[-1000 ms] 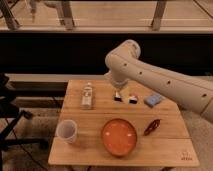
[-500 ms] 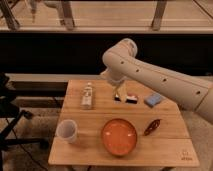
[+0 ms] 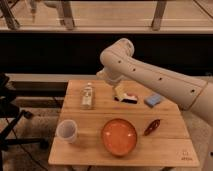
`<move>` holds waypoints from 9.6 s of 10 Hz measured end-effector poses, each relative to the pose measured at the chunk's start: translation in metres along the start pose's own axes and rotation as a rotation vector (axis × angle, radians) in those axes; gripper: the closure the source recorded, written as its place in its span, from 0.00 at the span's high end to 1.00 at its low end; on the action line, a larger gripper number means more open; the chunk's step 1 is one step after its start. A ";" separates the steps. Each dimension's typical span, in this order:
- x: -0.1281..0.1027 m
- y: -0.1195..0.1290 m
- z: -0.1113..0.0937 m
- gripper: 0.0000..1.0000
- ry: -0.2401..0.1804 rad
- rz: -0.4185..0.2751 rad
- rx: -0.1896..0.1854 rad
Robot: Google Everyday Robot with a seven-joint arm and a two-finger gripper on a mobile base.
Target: Place the bottle in the ceramic bowl
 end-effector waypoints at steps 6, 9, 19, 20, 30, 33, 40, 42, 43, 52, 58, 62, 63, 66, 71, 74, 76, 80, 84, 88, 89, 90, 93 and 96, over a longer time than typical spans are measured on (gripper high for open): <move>-0.003 -0.016 0.014 1.00 -0.025 -0.069 0.015; -0.003 -0.028 0.019 1.00 -0.035 -0.118 0.020; -0.014 -0.057 0.045 1.00 -0.073 -0.233 0.019; -0.016 -0.059 0.047 1.00 -0.082 -0.244 0.019; -0.019 -0.078 0.088 1.00 -0.113 -0.321 -0.004; -0.026 -0.087 0.101 1.00 -0.128 -0.355 -0.012; -0.034 -0.098 0.122 1.00 -0.159 -0.411 -0.043; -0.033 -0.096 0.127 1.00 -0.166 -0.420 -0.052; -0.032 -0.094 0.131 1.00 -0.172 -0.422 -0.062; -0.038 -0.087 0.178 1.00 -0.240 -0.461 -0.105; -0.041 -0.083 0.199 1.00 -0.256 -0.485 -0.125; -0.043 -0.081 0.210 1.00 -0.258 -0.495 -0.134; -0.042 -0.080 0.212 1.00 -0.258 -0.497 -0.136; -0.042 -0.079 0.217 1.00 -0.258 -0.501 -0.144; -0.040 -0.077 0.224 1.00 -0.259 -0.504 -0.153; -0.039 -0.074 0.231 1.00 -0.262 -0.503 -0.159; -0.038 -0.076 0.233 1.00 -0.261 -0.503 -0.158; -0.035 -0.077 0.237 1.00 -0.260 -0.501 -0.164; -0.031 -0.080 0.240 1.00 -0.258 -0.498 -0.165; -0.027 -0.081 0.243 1.00 -0.255 -0.496 -0.169; -0.026 -0.082 0.243 1.00 -0.255 -0.496 -0.169; -0.025 -0.081 0.244 1.00 -0.255 -0.495 -0.171; -0.022 -0.082 0.245 1.00 -0.252 -0.495 -0.174; -0.019 -0.081 0.244 0.95 -0.249 -0.494 -0.177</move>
